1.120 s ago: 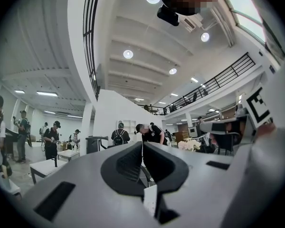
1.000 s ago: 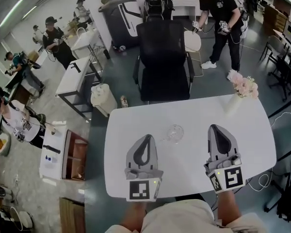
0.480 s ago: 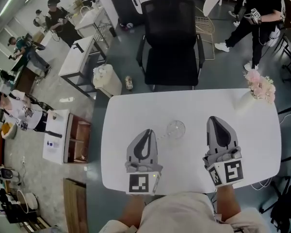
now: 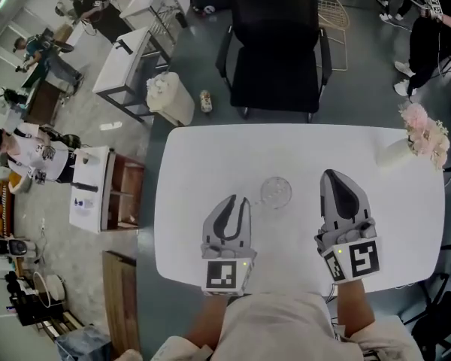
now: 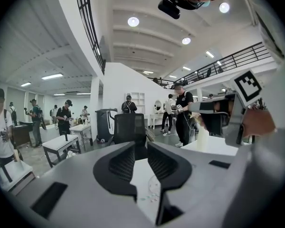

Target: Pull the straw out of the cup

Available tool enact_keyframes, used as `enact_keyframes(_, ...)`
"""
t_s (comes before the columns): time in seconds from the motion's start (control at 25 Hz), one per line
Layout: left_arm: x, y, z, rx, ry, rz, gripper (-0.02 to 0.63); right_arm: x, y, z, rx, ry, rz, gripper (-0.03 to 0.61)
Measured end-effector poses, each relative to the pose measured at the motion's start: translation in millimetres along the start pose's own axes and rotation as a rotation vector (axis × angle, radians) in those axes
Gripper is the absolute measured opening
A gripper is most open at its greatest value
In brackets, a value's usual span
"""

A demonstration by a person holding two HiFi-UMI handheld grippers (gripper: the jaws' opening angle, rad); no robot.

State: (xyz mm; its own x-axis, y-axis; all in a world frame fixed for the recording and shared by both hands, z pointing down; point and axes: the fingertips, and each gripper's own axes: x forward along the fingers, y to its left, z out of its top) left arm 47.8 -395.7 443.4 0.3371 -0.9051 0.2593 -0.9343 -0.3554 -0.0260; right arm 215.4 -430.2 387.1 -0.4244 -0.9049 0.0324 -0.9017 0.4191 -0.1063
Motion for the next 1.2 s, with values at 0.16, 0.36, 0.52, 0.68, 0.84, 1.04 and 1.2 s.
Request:
enact_keyframes(0.16,10,2,-22,-0.009,0.048,0.021,0.103,14,-3,-15,0.02,0.022,0.027,0.0)
enact_keyframes(0.36,19,4,-42,-0.03,0.098,0.034,0.152,24,-3,-27,0.034,0.046,0.053,0.0)
enact_keyframes(0.52,22,4,-63,-0.049,0.151,0.04,0.175,29,-3,-35,0.044,0.065,0.07,0.0)
enact_keyframes(0.68,26,2,-81,-0.075,0.189,0.043,0.19,34,-4,-43,0.053,0.08,0.081,0.0)
enact_keyframes(0.84,26,1,-99,-0.102,0.22,0.053,0.196,38,-2,-47,0.059,0.086,0.095,0.0)
enact_keyframes(1.04,28,-1,-112,-0.115,0.247,0.055,0.196,42,-2,-53,0.062,0.1,0.107,0.0)
enact_keyframes(1.2,32,-1,-121,-0.126,0.263,0.059,0.196,45,0,-54,0.075,0.096,0.115,0.0)
